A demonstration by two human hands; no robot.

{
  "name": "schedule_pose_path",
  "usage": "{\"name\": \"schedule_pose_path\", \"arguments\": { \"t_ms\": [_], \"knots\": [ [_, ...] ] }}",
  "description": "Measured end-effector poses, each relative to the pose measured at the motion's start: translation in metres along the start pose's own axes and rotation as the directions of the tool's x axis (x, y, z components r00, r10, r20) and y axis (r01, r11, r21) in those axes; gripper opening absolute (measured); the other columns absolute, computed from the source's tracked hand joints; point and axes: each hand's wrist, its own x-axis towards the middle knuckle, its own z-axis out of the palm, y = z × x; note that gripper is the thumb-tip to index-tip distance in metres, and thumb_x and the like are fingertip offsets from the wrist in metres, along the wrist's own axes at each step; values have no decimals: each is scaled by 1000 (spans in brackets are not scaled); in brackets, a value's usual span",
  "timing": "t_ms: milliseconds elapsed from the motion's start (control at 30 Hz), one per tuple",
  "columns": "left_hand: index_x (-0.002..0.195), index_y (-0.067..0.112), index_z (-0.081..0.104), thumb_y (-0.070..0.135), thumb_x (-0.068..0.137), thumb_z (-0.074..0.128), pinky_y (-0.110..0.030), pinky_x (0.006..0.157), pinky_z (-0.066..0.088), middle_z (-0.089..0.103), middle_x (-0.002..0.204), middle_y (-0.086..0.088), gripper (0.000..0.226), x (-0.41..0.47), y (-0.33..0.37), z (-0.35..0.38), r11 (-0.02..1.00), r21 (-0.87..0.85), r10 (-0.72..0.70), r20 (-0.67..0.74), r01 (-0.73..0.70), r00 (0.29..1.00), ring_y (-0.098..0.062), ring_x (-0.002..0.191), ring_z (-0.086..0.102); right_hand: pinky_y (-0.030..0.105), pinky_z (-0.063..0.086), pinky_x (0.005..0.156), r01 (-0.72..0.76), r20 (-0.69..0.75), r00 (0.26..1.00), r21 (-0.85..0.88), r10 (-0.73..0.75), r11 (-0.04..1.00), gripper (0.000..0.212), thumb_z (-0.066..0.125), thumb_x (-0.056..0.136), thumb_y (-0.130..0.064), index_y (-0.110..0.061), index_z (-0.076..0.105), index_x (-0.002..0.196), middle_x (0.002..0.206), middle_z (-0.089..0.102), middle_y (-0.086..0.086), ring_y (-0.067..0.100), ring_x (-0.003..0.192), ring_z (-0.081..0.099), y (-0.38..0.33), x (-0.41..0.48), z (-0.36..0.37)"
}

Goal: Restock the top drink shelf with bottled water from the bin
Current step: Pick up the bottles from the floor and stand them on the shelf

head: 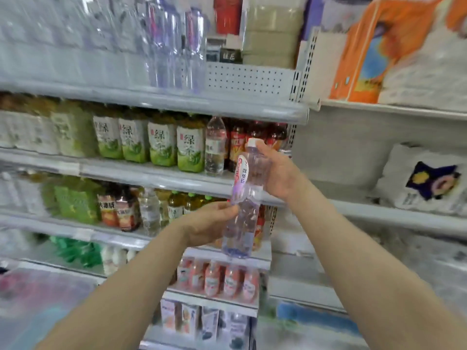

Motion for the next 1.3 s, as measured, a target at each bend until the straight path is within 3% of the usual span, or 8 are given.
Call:
{"name": "schedule_pose_path", "arguments": {
  "t_ms": [167,333,400,500,667,900,1067,1300],
  "knots": [
    [126,4,65,30,86,72,-35,88,52,69,119,-13,48,13,70,-6,977,95,197,-69,-190,978,-27,108,66,47,52,97,110,-77,989,-158,-124,981,62,65,90,-53,-4,67,128,115,69,12,30,102,65,-80,27,28],
    [118,13,68,51,67,80,-38,91,51,75,107,0,64,37,146,-24,898,358,370,-298,-256,880,-16,101,69,50,51,103,212,-173,916,-555,-361,804,82,79,68,-69,-23,58,132,127,67,0,20,116,63,-127,66,56],
    [110,12,69,46,70,85,-34,86,54,75,102,-2,55,47,171,-39,853,431,456,-343,-294,821,-15,94,71,48,55,98,241,-202,884,-576,-422,781,84,85,68,-61,-27,53,138,133,63,1,20,116,63,-139,86,65],
    [107,14,66,39,73,85,-14,58,49,72,98,1,47,59,206,-62,816,441,542,-353,-375,763,-1,75,69,47,60,90,310,-194,849,-570,-492,761,80,91,67,-51,-27,58,135,129,67,-1,20,112,67,-168,117,80],
    [122,14,59,46,73,83,-22,75,44,67,113,-4,64,74,266,-103,735,498,659,-362,-461,659,-15,103,64,23,57,51,445,-155,769,-567,-620,693,43,92,68,-44,-26,68,99,81,78,-10,4,73,75,-218,170,111],
    [151,38,35,60,68,73,-35,106,36,46,150,3,94,91,279,-168,699,438,694,-224,-565,685,-13,139,41,40,64,73,458,-182,717,-605,-673,651,68,93,64,-52,-20,65,118,99,77,1,17,89,76,-234,235,133],
    [154,42,23,56,82,69,-29,100,29,33,158,10,87,105,271,-189,707,432,677,-183,-560,713,-3,137,32,41,63,74,457,-184,716,-607,-674,651,39,93,69,-40,-30,65,96,84,78,-8,10,77,76,-218,265,129],
    [153,49,18,60,84,65,-30,98,30,29,159,13,84,110,270,-198,701,441,674,-150,-561,724,-3,135,29,43,64,74,432,-208,745,-573,-634,696,39,93,71,-37,-26,69,100,88,79,-4,14,81,77,-217,280,127]
  ]
}}
